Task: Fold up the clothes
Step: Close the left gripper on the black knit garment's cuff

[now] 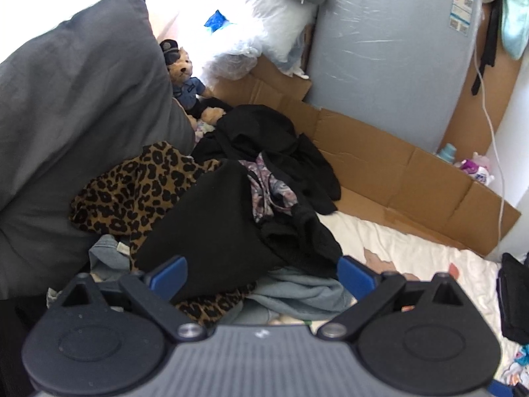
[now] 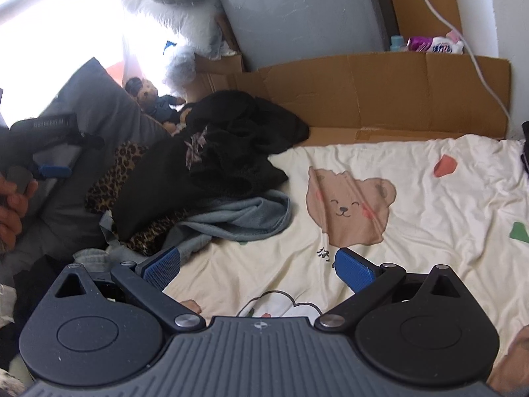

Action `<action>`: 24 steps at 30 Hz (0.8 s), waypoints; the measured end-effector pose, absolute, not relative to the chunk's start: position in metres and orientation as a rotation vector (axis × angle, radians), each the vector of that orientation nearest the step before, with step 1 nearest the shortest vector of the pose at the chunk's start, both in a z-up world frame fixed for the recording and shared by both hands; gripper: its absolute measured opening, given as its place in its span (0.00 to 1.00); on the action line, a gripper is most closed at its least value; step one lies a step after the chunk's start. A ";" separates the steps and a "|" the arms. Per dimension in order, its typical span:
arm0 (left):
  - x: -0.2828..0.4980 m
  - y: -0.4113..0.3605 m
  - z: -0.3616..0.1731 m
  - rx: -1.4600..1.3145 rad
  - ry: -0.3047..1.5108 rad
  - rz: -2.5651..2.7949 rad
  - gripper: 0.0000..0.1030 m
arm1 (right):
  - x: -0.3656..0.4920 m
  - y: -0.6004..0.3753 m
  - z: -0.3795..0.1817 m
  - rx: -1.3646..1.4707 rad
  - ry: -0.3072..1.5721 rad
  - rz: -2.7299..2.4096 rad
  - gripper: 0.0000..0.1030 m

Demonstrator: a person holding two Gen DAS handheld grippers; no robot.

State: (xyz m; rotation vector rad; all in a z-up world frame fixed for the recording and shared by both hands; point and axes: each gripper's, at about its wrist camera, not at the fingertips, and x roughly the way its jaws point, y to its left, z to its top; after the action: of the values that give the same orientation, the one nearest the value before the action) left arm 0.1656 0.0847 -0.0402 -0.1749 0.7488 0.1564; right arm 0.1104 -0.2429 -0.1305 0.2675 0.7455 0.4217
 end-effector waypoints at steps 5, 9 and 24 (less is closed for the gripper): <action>0.180 0.094 -0.057 -0.159 0.755 0.160 0.97 | 0.124 -0.240 -0.156 0.282 0.750 0.433 0.99; 0.193 0.100 -0.069 -0.145 0.754 0.145 0.94 | 0.140 -0.234 -0.177 0.251 0.732 0.461 0.99; 0.279 0.082 -0.099 -0.053 0.698 0.111 0.94 | 0.199 -0.222 -0.231 0.184 0.695 0.502 0.99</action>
State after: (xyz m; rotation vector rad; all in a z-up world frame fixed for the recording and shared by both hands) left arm 0.2793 0.0815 -0.0988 -0.0529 0.6977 0.1112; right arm 0.1987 -0.2218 -0.2311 0.1837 0.6953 0.5025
